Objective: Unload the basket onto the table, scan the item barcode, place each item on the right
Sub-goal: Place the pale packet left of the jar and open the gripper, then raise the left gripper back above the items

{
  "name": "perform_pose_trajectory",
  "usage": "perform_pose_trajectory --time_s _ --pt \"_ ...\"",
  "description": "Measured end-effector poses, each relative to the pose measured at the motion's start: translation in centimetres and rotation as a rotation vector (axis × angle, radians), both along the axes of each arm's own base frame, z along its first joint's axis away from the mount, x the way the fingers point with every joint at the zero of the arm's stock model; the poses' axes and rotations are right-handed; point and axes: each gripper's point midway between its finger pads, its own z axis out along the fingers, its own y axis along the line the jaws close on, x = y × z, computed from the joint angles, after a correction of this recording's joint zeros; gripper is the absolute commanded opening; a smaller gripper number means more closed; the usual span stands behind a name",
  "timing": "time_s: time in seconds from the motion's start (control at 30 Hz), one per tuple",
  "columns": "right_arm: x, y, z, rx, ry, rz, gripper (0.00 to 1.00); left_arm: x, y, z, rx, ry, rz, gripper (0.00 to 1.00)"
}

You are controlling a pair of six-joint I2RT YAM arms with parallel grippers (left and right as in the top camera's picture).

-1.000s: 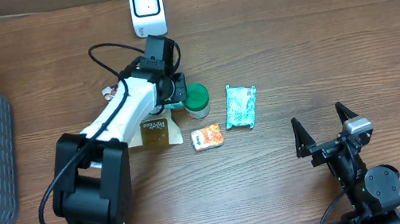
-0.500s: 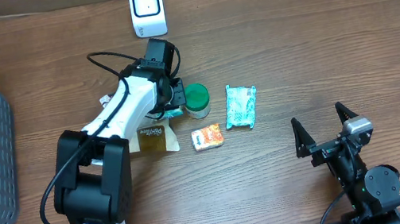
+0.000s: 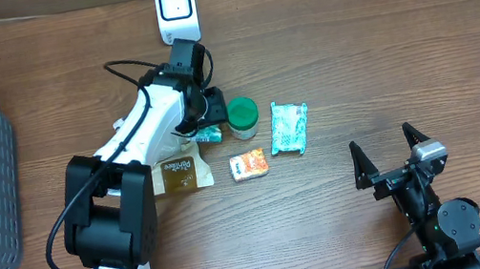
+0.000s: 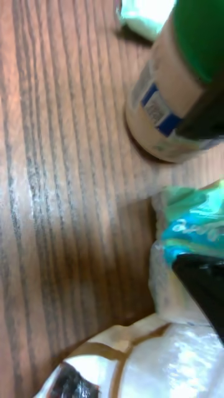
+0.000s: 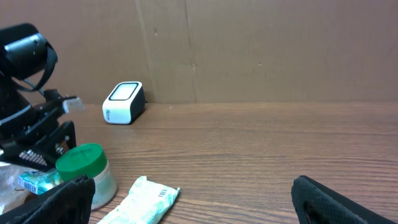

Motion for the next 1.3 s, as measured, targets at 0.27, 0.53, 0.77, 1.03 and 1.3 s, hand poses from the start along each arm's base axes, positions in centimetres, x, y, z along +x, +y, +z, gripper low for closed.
perform_pose_trajectory --time_s 0.27,0.53,0.77,1.03,1.3 --pt "0.0 0.0 0.0 0.0 0.0 0.0 1.0 1.1 0.2 5.5 0.031 -0.005 0.007 0.62" --pt "0.0 0.0 0.0 0.0 0.0 0.001 1.0 1.4 0.7 11.0 0.056 -0.028 0.015 0.59" --pt "0.0 0.0 0.0 0.0 0.0 0.0 1.0 -0.9 2.0 15.0 0.078 -0.06 0.02 0.58" --pt "0.0 0.0 0.0 -0.001 0.0 0.0 1.0 -5.2 4.3 22.0 0.086 -0.16 0.03 0.63" --pt "0.0 0.0 0.0 0.0 0.0 0.0 1.0 -6.6 7.5 23.5 0.139 -0.175 0.089 0.77"
